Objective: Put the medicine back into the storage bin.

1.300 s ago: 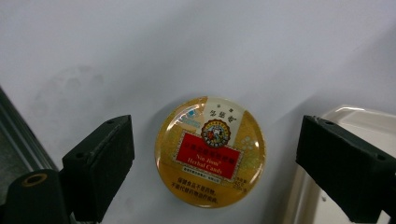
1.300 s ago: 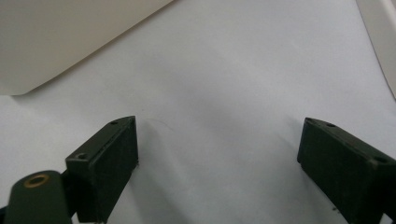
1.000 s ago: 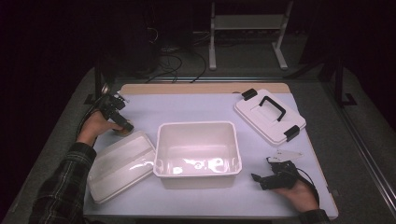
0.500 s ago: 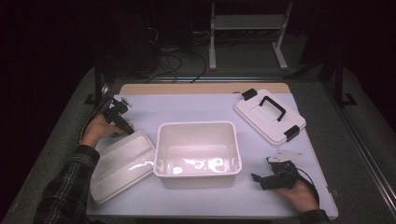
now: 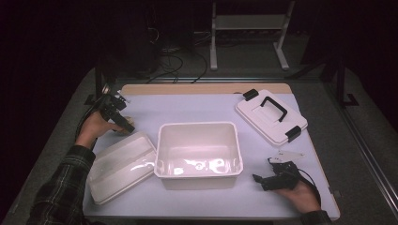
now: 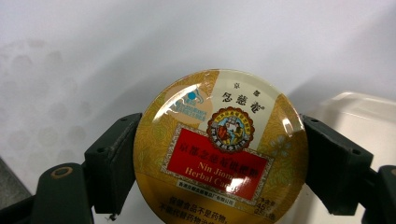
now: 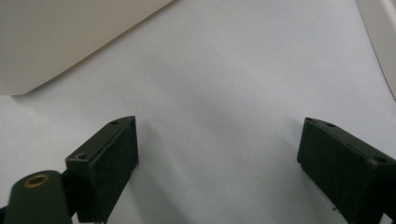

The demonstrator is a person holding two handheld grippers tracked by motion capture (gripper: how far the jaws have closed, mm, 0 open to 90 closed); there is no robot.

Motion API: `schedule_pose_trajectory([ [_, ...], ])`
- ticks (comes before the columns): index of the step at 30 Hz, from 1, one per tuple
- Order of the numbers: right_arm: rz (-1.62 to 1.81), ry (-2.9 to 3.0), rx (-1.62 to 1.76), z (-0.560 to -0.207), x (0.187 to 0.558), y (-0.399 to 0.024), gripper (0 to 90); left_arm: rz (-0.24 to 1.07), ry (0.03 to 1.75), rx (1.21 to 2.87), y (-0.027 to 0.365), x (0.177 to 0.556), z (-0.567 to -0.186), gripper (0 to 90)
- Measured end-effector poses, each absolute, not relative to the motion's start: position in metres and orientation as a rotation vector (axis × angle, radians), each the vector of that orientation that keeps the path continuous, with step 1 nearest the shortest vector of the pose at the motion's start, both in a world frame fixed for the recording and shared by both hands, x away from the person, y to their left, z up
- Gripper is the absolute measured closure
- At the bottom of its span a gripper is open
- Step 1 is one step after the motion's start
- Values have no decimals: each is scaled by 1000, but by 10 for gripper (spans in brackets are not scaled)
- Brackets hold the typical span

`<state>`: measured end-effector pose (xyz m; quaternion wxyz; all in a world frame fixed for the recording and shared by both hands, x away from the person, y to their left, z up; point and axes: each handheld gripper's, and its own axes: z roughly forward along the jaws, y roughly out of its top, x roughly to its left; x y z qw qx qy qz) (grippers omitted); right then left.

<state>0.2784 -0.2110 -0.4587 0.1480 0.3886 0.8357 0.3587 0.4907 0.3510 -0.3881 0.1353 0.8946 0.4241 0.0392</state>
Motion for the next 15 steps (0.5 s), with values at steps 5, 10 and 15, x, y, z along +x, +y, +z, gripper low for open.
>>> schedule_pose_trajectory([
  [5, 1032, 2404, 1118, -459, 278, -211, 115, 99, 1177, 2582, 348, 484, -360, 198],
  [10, 1032, 2404, 1119, -459, 278, -211, 115, 80, 1119, 2562, 344, 475, -339, 198],
  [15, 1031, 2404, 1119, -459, 278, -211, 115, 90, 1076, 2566, 340, 468, -324, 198],
])
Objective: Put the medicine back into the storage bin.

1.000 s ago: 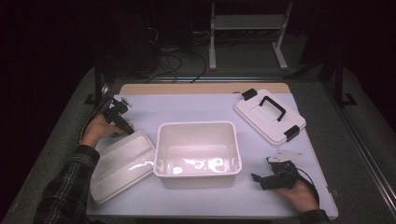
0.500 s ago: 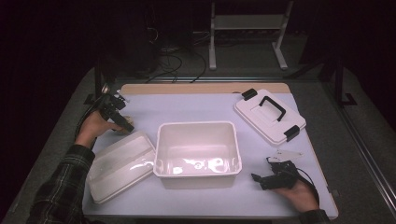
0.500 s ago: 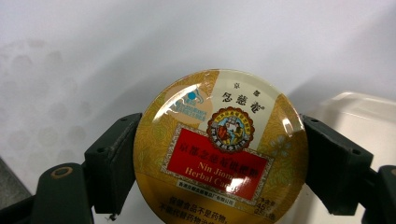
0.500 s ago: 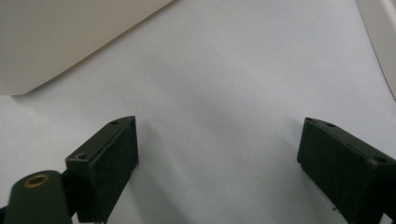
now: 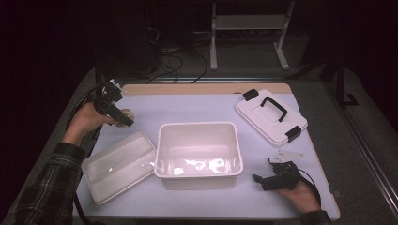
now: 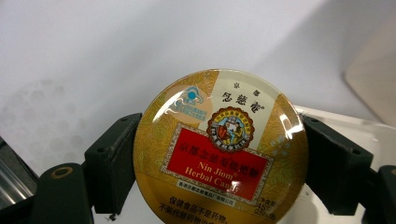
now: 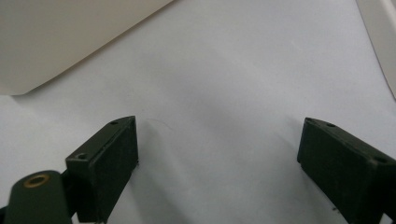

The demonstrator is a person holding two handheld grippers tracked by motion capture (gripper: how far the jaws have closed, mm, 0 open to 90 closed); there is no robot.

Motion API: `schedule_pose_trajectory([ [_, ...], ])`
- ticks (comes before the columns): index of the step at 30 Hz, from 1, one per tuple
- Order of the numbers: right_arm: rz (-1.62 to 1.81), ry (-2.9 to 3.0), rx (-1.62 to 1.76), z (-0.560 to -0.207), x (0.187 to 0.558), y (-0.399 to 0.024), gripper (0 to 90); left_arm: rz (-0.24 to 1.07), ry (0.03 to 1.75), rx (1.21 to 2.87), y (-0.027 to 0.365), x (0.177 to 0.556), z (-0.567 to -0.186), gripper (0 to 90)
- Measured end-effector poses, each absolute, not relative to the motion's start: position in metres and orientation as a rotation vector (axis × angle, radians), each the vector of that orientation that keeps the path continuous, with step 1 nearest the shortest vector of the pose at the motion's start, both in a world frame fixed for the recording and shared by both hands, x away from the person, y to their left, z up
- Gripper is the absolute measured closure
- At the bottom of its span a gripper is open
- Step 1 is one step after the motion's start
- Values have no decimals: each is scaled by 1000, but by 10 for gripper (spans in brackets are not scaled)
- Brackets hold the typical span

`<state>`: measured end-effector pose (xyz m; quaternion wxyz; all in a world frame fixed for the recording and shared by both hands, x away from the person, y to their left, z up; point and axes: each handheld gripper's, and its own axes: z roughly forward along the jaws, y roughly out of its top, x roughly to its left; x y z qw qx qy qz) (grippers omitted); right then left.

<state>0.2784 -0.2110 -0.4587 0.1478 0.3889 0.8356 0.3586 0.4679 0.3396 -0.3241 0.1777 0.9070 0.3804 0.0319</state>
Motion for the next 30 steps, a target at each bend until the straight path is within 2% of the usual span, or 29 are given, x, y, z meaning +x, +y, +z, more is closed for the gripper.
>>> schedule_pose_trajectory([
  [11, 1032, 2404, 1118, -459, 278, -211, 115, 108, 946, 2595, 318, 444, -294, 198],
  [17, 1033, 2403, 1121, -459, 278, -211, 115, 136, 811, 2612, 295, 423, -274, 198],
  [30, 1033, 2403, 1121, -459, 278, -211, 115, 87, 599, 2641, 248, 396, -259, 198],
])
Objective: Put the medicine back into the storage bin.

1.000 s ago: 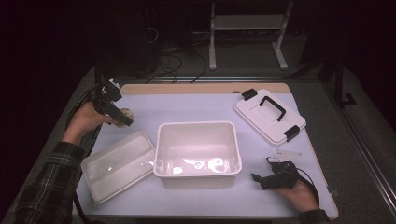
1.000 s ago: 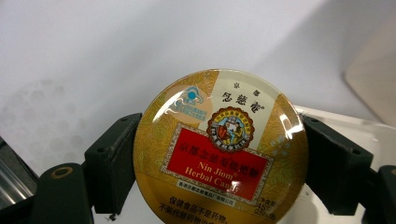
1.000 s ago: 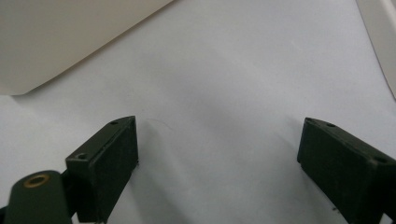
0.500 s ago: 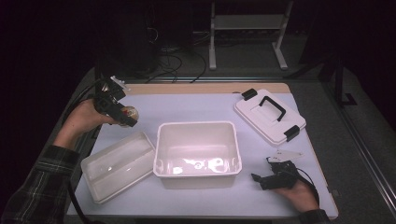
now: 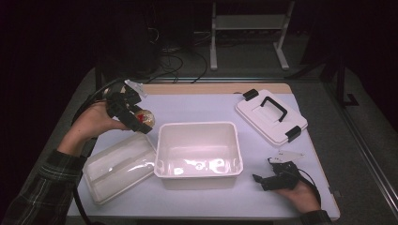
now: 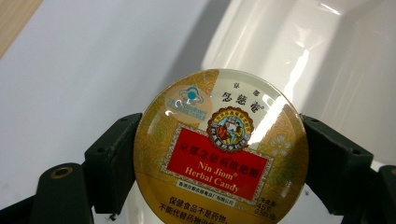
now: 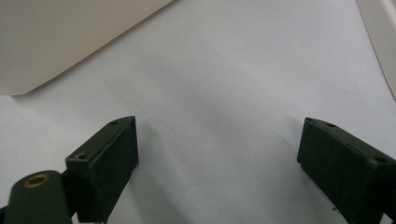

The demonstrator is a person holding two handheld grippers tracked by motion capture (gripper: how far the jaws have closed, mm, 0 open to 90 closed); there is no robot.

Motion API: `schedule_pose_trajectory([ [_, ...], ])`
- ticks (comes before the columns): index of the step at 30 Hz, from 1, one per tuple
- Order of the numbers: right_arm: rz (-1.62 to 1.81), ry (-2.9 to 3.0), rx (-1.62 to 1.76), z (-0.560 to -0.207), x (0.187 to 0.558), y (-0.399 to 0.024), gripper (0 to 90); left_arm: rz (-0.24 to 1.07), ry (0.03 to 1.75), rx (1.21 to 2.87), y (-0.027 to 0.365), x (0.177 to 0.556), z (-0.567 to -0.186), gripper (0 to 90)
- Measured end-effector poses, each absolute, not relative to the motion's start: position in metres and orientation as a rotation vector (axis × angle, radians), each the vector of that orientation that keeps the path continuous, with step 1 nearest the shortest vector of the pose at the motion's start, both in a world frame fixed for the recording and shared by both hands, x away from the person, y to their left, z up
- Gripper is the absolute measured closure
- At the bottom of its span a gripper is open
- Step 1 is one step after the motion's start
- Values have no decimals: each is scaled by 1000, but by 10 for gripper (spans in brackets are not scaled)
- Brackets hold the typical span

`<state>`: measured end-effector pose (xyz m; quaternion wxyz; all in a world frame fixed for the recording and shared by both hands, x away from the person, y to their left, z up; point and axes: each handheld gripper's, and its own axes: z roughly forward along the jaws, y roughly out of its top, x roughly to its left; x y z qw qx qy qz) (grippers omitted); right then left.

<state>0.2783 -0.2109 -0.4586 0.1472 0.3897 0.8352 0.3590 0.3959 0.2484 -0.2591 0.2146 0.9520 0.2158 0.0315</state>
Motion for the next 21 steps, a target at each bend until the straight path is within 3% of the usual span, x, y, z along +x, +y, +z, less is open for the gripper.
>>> schedule_pose_trajectory([
  [21, 1033, 2403, 1122, -459, 278, -211, 115, 3, 335, 2718, 181, 373, -281, 197],
])
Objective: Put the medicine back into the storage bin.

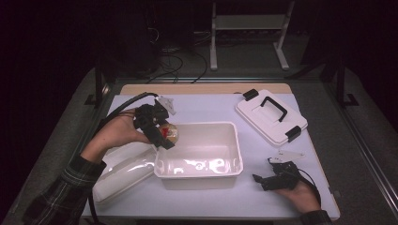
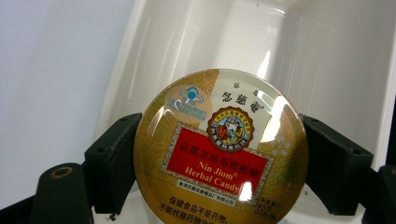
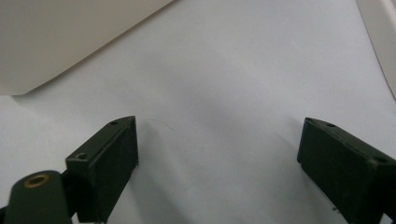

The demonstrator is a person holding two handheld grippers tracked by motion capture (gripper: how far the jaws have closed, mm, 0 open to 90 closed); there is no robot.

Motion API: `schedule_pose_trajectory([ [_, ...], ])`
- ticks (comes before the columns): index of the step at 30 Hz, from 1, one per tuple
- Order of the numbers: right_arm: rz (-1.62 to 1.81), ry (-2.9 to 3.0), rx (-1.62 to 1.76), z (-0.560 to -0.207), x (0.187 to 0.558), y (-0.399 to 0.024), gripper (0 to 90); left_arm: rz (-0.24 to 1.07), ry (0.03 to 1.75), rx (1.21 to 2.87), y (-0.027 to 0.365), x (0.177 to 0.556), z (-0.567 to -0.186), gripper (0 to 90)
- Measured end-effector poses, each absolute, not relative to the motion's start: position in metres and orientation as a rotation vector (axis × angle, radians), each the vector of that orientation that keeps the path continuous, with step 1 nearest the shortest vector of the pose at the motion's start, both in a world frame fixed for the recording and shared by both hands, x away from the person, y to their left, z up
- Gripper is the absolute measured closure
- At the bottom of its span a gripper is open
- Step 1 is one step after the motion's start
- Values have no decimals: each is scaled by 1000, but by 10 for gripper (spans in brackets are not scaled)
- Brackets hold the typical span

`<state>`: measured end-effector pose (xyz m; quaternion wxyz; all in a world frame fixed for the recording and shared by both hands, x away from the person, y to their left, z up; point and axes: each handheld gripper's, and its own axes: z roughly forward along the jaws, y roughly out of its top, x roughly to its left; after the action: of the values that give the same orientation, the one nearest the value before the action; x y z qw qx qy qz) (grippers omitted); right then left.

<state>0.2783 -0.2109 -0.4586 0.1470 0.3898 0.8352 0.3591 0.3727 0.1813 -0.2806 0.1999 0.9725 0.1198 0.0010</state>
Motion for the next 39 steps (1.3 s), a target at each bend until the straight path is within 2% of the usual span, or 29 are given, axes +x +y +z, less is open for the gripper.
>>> schedule_pose_trajectory([
  [23, 1034, 2403, 1121, -459, 278, -211, 115, -40, 278, 2803, 160, 365, -334, 196],
  [29, 1034, 2404, 1122, -459, 278, -211, 115, -14, 259, 2819, 161, 363, -334, 188],
  [39, 1032, 2403, 1123, -459, 278, -211, 116, -8, 284, 2741, 170, 363, -319, 160],
])
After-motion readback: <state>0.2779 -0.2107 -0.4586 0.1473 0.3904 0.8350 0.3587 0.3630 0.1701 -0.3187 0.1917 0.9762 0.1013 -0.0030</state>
